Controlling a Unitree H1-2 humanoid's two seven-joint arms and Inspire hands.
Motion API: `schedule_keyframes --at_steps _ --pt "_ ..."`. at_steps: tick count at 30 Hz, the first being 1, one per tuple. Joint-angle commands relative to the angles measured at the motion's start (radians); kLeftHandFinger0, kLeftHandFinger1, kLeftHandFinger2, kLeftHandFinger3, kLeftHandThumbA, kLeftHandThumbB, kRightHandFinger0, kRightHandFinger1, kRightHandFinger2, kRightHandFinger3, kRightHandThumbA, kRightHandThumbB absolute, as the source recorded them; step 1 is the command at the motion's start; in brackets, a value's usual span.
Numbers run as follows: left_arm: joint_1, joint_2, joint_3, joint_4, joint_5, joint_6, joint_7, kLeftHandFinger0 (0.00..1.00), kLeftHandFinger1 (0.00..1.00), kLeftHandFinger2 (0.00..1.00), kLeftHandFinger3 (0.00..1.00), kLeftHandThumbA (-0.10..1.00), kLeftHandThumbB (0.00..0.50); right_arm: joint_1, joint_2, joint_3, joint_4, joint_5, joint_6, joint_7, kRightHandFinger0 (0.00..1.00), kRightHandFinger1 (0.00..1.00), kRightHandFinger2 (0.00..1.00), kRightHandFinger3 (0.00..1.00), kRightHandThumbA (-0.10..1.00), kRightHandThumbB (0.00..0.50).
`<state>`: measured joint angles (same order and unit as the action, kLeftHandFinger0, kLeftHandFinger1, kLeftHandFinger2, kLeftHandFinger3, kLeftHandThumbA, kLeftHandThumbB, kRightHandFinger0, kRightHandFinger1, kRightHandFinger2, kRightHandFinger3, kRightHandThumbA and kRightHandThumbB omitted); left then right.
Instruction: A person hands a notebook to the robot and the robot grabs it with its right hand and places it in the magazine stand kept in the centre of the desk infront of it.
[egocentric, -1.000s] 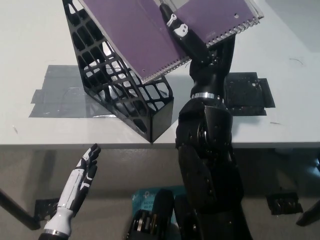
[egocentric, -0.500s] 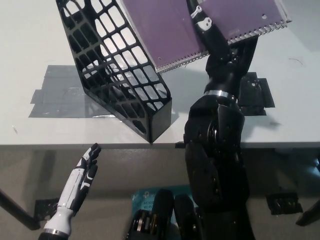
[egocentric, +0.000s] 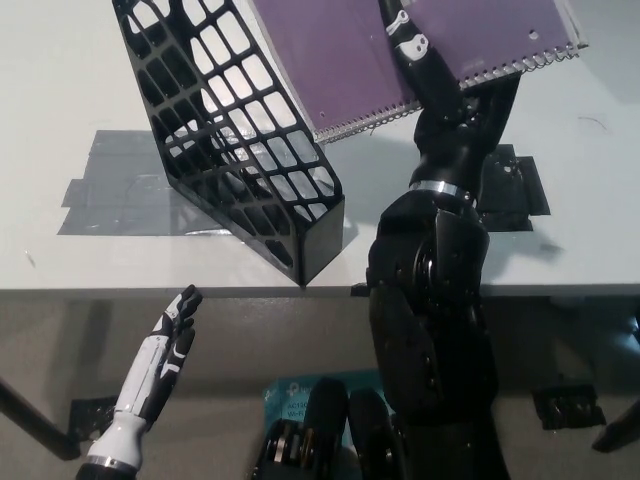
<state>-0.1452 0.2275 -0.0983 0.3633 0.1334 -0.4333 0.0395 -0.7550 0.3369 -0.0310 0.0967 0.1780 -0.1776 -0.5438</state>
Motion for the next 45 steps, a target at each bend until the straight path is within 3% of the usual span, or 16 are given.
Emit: schedule_keyframes --at_steps 1,18,31,38,40,45 --pt "-0.027 0.015 0.006 -0.022 0.006 -0.037 0.008 1.0 1.0 1.0 1.0 1.0 0.5 -0.05 0.043 0.045 -0.036 -0.02 -0.091 0.009 0.0 0.0 0.0 0.03 0.87 0.0" --pt "-0.033 0.015 0.008 -0.019 -0.008 -0.037 -0.004 1.0 1.0 1.0 1.0 1.0 0.494 -0.03 0.043 0.117 -0.078 -0.032 -0.07 0.004 0.0 0.0 0.0 0.0 0.89 0.0" --pt "-0.039 0.013 0.008 -0.014 -0.011 -0.037 -0.006 1.0 1.0 1.0 1.0 1.0 0.5 -0.04 0.043 0.084 -0.002 -0.075 -0.1 0.001 0.0 0.0 0.0 0.0 0.9 0.0" --pt "-0.041 0.018 0.003 -0.018 0.001 -0.037 -0.001 1.0 1.0 1.0 1.0 1.0 0.493 -0.04 0.043 0.08 0.041 -0.067 -0.113 0.01 0.0 0.0 0.0 0.11 0.86 0.0" --pt "-0.045 0.019 0.004 -0.019 -0.004 -0.037 -0.006 1.0 1.0 1.0 1.0 1.0 0.495 -0.044 0.043 0.072 0.071 -0.053 -0.136 0.022 0.0 0.0 0.03 0.2 0.83 0.0" --pt "-0.051 0.015 0.005 -0.016 -0.003 -0.037 -0.005 1.0 1.0 1.0 1.0 1.0 0.5 -0.05 0.043 0.068 0.111 -0.039 -0.152 0.038 0.0 0.0 0.02 0.22 0.84 0.0"
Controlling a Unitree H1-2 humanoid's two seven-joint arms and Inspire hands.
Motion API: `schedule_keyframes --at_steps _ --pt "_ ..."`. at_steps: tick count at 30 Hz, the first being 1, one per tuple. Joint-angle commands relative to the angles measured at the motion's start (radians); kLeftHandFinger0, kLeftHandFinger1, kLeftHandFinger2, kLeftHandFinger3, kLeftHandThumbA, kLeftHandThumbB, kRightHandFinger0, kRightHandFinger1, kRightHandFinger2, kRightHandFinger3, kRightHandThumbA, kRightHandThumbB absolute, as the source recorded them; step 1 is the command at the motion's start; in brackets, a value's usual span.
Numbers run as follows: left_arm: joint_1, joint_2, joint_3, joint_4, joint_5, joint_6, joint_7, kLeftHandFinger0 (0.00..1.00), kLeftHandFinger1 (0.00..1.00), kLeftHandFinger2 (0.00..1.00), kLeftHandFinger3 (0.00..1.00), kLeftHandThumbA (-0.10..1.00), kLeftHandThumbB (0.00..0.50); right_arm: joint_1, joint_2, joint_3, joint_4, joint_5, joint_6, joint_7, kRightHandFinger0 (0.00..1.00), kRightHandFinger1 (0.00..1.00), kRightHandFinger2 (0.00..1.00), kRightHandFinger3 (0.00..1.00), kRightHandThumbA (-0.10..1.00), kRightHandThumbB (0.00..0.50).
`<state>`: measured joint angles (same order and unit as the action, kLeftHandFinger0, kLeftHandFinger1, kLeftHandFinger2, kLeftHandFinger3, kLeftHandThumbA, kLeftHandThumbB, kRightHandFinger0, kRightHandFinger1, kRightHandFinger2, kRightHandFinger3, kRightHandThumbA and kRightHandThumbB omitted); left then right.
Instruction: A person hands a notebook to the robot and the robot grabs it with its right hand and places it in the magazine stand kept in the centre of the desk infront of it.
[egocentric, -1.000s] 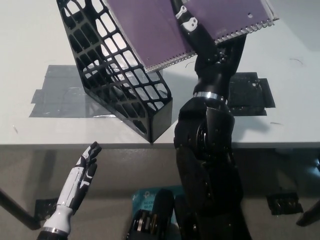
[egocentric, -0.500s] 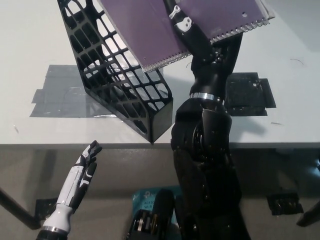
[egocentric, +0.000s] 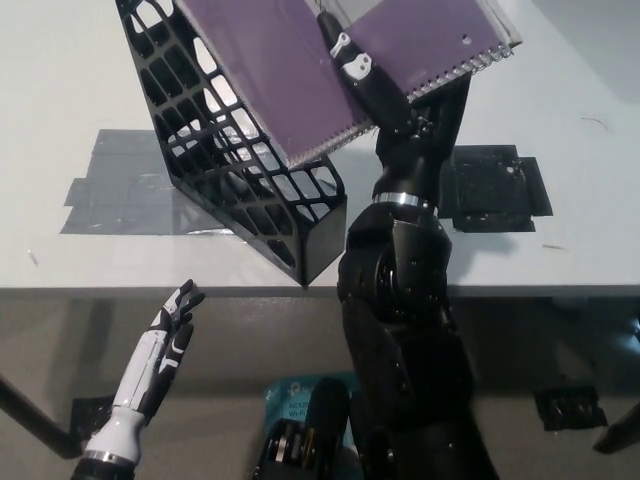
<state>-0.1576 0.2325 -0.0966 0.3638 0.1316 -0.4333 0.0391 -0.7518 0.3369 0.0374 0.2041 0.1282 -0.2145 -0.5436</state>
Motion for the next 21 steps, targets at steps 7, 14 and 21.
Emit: schedule_keyframes --at_steps 7,14,21 --pt "-0.047 0.014 0.002 -0.016 0.001 -0.037 -0.011 1.0 1.0 1.0 1.0 1.0 0.5 -0.059 0.043 0.024 0.052 -0.003 -0.126 0.014 0.0 0.0 0.02 0.25 0.85 0.0" --pt "-0.049 0.014 0.003 -0.021 0.004 -0.037 -0.014 1.0 1.0 1.0 1.0 1.0 0.5 -0.063 0.043 0.025 0.099 -0.052 -0.097 0.013 0.0 0.0 0.12 0.34 0.85 0.0" --pt "-0.05 0.015 0.001 -0.023 0.001 -0.037 -0.01 1.0 1.0 1.0 1.0 1.0 0.498 -0.079 0.013 0.039 0.143 -0.245 0.01 -0.058 0.0 0.0 0.09 0.3 0.9 0.0"
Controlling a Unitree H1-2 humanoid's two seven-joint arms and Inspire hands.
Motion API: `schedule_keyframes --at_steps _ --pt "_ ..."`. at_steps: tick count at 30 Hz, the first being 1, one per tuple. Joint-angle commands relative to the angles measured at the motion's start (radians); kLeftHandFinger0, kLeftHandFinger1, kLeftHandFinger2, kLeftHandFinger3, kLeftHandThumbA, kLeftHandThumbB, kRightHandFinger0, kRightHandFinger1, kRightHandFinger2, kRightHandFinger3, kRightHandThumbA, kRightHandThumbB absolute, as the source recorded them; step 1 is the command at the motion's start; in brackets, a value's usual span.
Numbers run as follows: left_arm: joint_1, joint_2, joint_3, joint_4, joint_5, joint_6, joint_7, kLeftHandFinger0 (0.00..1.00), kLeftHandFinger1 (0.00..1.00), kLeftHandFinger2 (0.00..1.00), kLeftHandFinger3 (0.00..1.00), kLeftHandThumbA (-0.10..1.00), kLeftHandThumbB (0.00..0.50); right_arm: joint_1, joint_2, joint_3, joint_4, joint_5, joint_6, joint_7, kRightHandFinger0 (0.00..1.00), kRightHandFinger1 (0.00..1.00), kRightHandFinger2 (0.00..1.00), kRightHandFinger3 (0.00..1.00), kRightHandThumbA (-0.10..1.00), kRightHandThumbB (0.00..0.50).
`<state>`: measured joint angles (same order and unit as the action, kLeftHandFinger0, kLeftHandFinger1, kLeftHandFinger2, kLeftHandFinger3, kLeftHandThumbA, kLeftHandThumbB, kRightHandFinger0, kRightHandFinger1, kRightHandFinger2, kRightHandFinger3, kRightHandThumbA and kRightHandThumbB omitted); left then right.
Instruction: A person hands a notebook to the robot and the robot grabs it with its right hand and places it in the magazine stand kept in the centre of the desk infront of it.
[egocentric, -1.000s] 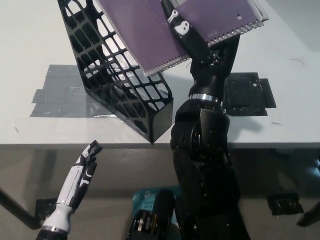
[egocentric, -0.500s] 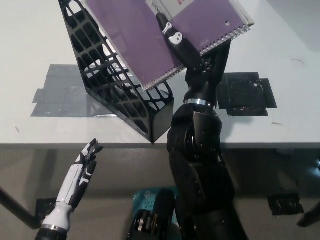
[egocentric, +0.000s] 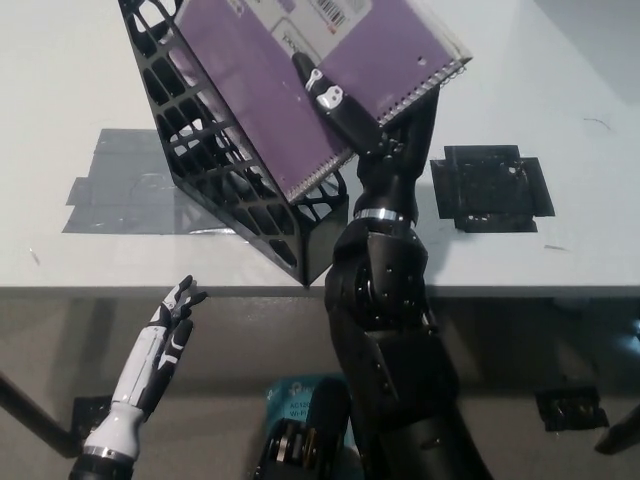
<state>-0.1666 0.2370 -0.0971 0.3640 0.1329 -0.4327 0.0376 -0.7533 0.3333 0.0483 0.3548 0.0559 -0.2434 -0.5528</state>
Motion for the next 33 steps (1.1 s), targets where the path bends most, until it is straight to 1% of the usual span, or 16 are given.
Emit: schedule_keyframes --at_steps 1,4,5,6,7,9,10,11,12,14,15,19,25,26,31,33 --pt "-0.041 0.011 0.001 -0.023 -0.004 -0.037 -0.01 1.0 1.0 1.0 1.0 1.0 0.497 -0.08 0.009 0.032 -0.007 -0.194 0.074 -0.051 0.0 0.0 0.07 0.26 0.88 0.0" --pt "-0.041 0.009 0.004 -0.023 -0.013 -0.037 -0.019 1.0 1.0 1.0 1.0 1.0 0.5 -0.088 -0.022 0.06 -0.018 -0.22 0.202 0.005 0.0 0.0 0.0 0.11 0.9 0.0" --pt "-0.04 0.009 0.004 -0.024 -0.014 -0.037 -0.019 1.0 1.0 1.0 1.0 1.0 0.5 -0.088 -0.023 0.061 -0.02 -0.222 0.21 0.008 0.0 0.0 0.0 0.11 0.9 0.0" --pt "-0.04 0.009 0.004 -0.026 -0.007 -0.037 -0.014 1.0 1.0 1.0 1.0 1.0 0.5 -0.088 -0.037 0.078 -0.03 -0.239 0.256 0.031 0.0 0.0 0.0 0.06 0.95 0.027" --pt "-0.044 0.011 0.002 -0.025 -0.007 -0.037 -0.013 1.0 1.0 1.0 1.0 1.0 0.5 -0.086 -0.069 0.115 -0.047 -0.269 0.31 0.078 0.25 0.33 0.44 0.54 0.9 0.135" --pt "-0.049 0.011 0.002 -0.022 -0.009 -0.037 -0.014 1.0 1.0 1.0 1.0 1.0 0.5 -0.087 -0.095 0.147 -0.067 -0.284 0.351 0.126 0.52 0.62 0.83 0.89 0.92 0.204" --pt "-0.049 0.011 0.002 -0.022 -0.009 -0.037 -0.014 1.0 1.0 1.0 1.0 1.0 0.5 -0.087 -0.095 0.147 -0.067 -0.284 0.351 0.126 0.57 0.66 0.89 0.96 0.93 0.217" --pt "-0.049 0.011 0.002 -0.021 -0.014 -0.037 -0.016 1.0 1.0 1.0 1.0 1.0 0.496 -0.087 -0.109 0.173 -0.091 -0.299 0.393 0.155 0.75 0.82 0.99 1.0 0.95 0.266" --pt "-0.05 0.011 0.001 -0.022 -0.015 -0.037 -0.017 1.0 1.0 1.0 1.0 1.0 0.489 -0.086 -0.113 0.182 -0.105 -0.304 0.408 0.164 0.85 0.97 1.0 1.0 0.94 0.282" --pt "-0.05 0.015 -0.004 -0.023 -0.008 -0.037 -0.014 1.0 1.0 1.0 1.0 1.0 0.483 -0.083 -0.126 0.199 -0.134 -0.289 0.417 0.198 0.9 1.0 1.0 1.0 0.91 0.291" --pt "-0.05 0.016 -0.004 -0.022 -0.007 -0.037 -0.014 1.0 1.0 1.0 1.0 1.0 0.491 -0.083 -0.134 0.207 -0.145 -0.284 0.421 0.215 1.0 1.0 1.0 1.0 0.9 0.297" --pt "-0.051 0.015 -0.002 -0.02 -0.013 -0.037 -0.017 1.0 1.0 1.0 1.0 1.0 0.499 -0.078 -0.155 0.223 -0.173 -0.272 0.423 0.256 1.0 1.0 1.0 1.0 0.88 0.31" --pt "-0.052 0.013 0.0 -0.017 -0.025 -0.037 -0.027 1.0 1.0 1.0 1.0 1.0 0.497 -0.07 -0.147 0.207 -0.181 -0.268 0.416 0.248 1.0 1.0 1.0 1.0 0.94 0.346" --pt "-0.056 0.013 0.002 -0.014 -0.023 -0.037 -0.026 1.0 1.0 1.0 1.0 1.0 0.5 -0.072 -0.148 0.2 -0.201 -0.267 0.428 0.255 1.0 1.0 1.0 1.0 1.0 0.361" --pt "-0.061 0.011 0.002 -0.013 -0.023 -0.037 -0.021 1.0 1.0 1.0 1.0 1.0 0.495 -0.062 -0.14 0.162 -0.267 -0.226 0.415 0.266 1.0 1.0 1.0 1.0 1.0 0.341" --pt "-0.065 0.01 0.003 -0.012 -0.019 -0.037 -0.016 1.0 1.0 1.0 1.0 1.0 0.492 -0.057 -0.159 0.149 -0.348 -0.242 0.4 0.266 1.0 1.0 1.0 1.0 1.0 0.304"
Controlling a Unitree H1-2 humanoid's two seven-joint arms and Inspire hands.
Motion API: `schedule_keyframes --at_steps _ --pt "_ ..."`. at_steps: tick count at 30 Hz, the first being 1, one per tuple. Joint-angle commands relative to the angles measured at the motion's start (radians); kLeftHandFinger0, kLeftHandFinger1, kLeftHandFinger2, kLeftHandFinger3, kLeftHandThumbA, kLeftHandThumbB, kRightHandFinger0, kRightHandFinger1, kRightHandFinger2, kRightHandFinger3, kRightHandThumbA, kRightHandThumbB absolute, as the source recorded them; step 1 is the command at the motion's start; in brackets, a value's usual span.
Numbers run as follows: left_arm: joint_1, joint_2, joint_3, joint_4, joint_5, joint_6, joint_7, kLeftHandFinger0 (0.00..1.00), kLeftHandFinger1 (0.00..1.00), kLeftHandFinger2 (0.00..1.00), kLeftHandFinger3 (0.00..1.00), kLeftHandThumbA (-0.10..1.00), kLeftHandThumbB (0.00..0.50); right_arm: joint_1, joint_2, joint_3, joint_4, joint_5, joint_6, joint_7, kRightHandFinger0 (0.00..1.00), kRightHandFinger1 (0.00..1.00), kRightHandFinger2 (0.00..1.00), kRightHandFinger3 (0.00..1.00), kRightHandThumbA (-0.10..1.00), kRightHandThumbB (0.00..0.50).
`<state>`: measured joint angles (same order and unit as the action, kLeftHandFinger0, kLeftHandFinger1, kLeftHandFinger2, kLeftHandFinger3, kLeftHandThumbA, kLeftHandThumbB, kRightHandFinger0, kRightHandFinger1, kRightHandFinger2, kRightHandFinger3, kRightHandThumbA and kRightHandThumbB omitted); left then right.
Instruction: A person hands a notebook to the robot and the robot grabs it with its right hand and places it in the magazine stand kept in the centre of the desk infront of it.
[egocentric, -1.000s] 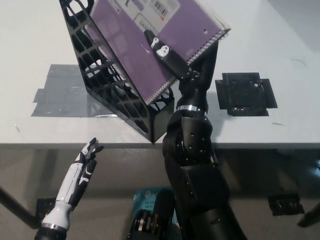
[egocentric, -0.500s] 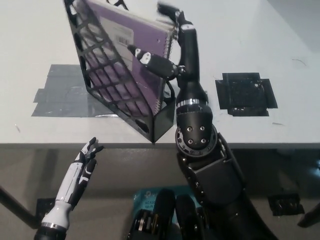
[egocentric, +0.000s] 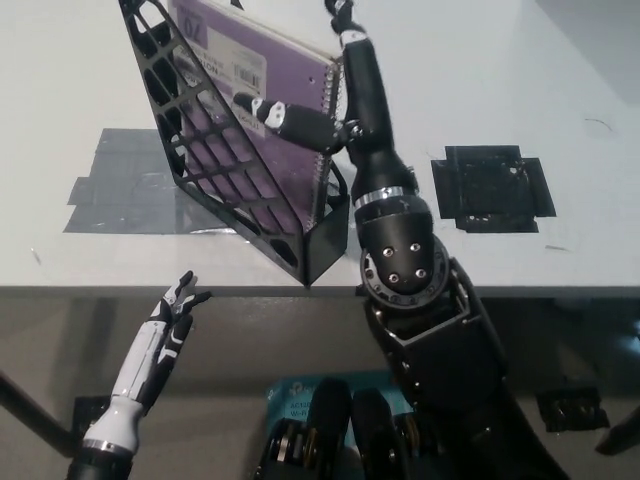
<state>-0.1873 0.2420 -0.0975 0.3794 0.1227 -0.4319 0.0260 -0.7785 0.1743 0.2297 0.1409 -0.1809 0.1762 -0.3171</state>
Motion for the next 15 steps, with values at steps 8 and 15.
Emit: schedule_keyframes --at_steps 8,15 --pt "-0.037 0.003 0.001 -0.029 -0.003 -0.038 -0.007 1.0 1.0 1.0 1.0 1.0 0.483 0.05 -0.073 -0.049 -0.54 -0.047 0.029 0.083 1.0 1.0 1.0 1.0 1.0 0.315" --pt "0.016 -0.003 -0.009 -0.039 0.011 -0.038 -0.006 1.0 1.0 1.0 1.0 1.0 0.5 0.224 -0.198 -0.055 -0.845 -0.043 0.006 0.157 1.0 1.0 1.0 1.0 1.0 0.312"
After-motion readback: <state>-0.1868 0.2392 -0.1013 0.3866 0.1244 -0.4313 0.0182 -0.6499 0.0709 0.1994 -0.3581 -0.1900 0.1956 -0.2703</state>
